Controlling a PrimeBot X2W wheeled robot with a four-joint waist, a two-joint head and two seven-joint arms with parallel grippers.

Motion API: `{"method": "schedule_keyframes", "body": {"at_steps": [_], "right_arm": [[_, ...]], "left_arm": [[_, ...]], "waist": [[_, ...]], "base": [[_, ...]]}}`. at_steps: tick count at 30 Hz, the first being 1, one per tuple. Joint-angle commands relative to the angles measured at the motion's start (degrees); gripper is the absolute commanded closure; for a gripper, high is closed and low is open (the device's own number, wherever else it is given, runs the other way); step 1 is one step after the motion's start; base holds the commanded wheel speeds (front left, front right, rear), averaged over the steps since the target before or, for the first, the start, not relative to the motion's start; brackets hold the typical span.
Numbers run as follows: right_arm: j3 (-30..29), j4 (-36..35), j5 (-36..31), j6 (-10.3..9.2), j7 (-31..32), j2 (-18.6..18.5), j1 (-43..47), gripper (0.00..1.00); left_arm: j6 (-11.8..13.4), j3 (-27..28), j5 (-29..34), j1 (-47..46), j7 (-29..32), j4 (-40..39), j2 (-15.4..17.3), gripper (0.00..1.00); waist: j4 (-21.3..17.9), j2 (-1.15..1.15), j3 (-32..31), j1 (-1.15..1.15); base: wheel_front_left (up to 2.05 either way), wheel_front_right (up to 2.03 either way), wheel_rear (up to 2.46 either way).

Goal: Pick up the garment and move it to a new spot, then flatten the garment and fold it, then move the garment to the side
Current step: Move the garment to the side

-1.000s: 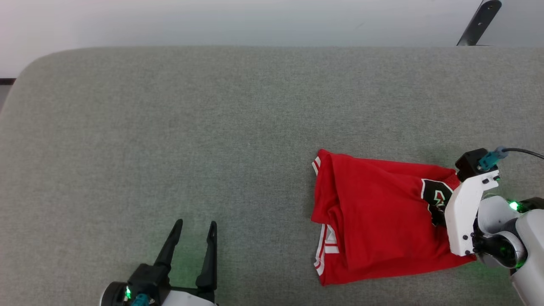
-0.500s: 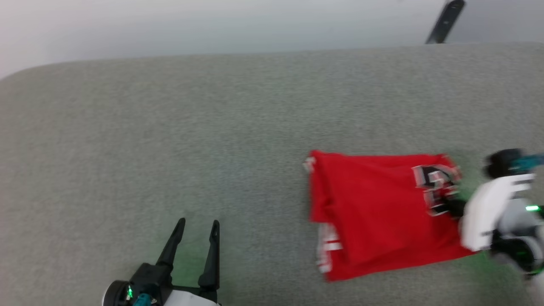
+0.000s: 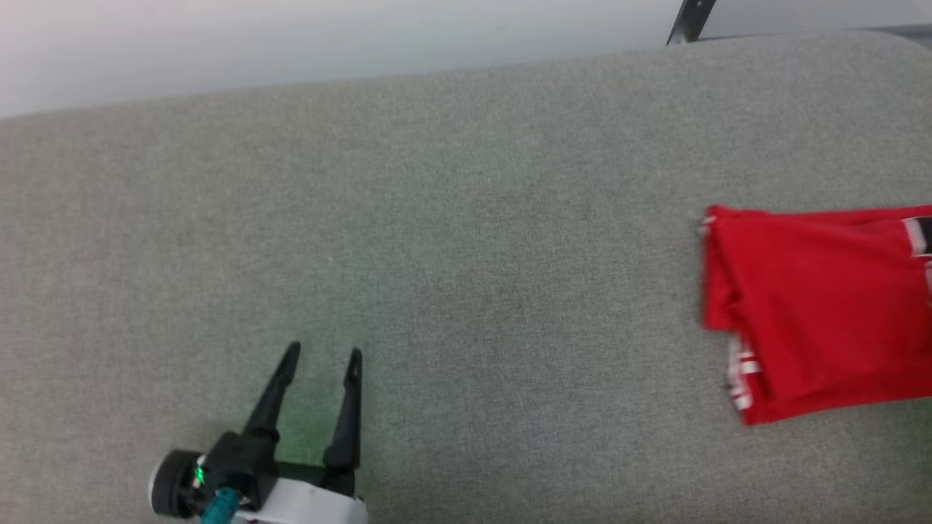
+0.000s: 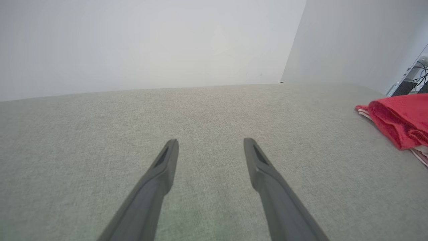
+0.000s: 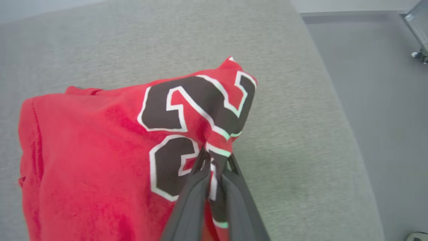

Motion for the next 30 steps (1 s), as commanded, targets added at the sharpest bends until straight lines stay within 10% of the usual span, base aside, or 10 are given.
{"method": "schedule_keyframes", "body": {"at_steps": [1, 24, 26, 28, 30], "right_arm": [[-1.6, 0.5, -1.3, -0.09, -0.2, -1.0, -0.9, 1.00], [-6.8, 19.3, -18.7, -0.09, -10.3, 0.7, -11.5, 1.00], [-6.7, 20.8, -19.7, -0.09, -11.5, 0.7, -12.1, 0.73], [-6.5, 21.8, -20.1, -0.09, -12.7, 0.8, -12.8, 0.04], [-6.0, 22.4, -20.4, -0.09, -13.5, 0.8, -13.1, 0.00]], "left_arm": [[-0.2, 0.2, 0.7, -0.9, 0.0, -0.9, 0.4, 0.00], [0.9, 1.1, 2.9, -1.8, 0.0, -8.6, 2.4, 0.00], [1.0, 1.1, 2.8, -1.9, 0.0, -8.3, 2.4, 0.00], [1.2, 1.1, 2.6, -1.9, 0.0, -7.9, 2.3, 0.00], [1.0, 1.2, 2.2, -2.1, 0.0, -7.2, 2.4, 0.00]], "waist": [[0.0, 0.00, 1.0, 0.00], [4.0, 0.00, 8.0, 0.00], [3.8, 0.00, 7.8, 0.00], [3.5, 0.00, 7.2, 0.00], [3.0, 0.00, 6.2, 0.00]], "base": [[0.00, 0.00, 0.00], [0.00, 0.00, 0.00], [0.00, 0.00, 0.00], [0.00, 0.00, 0.00], [0.00, 0.00, 0.00]]}}
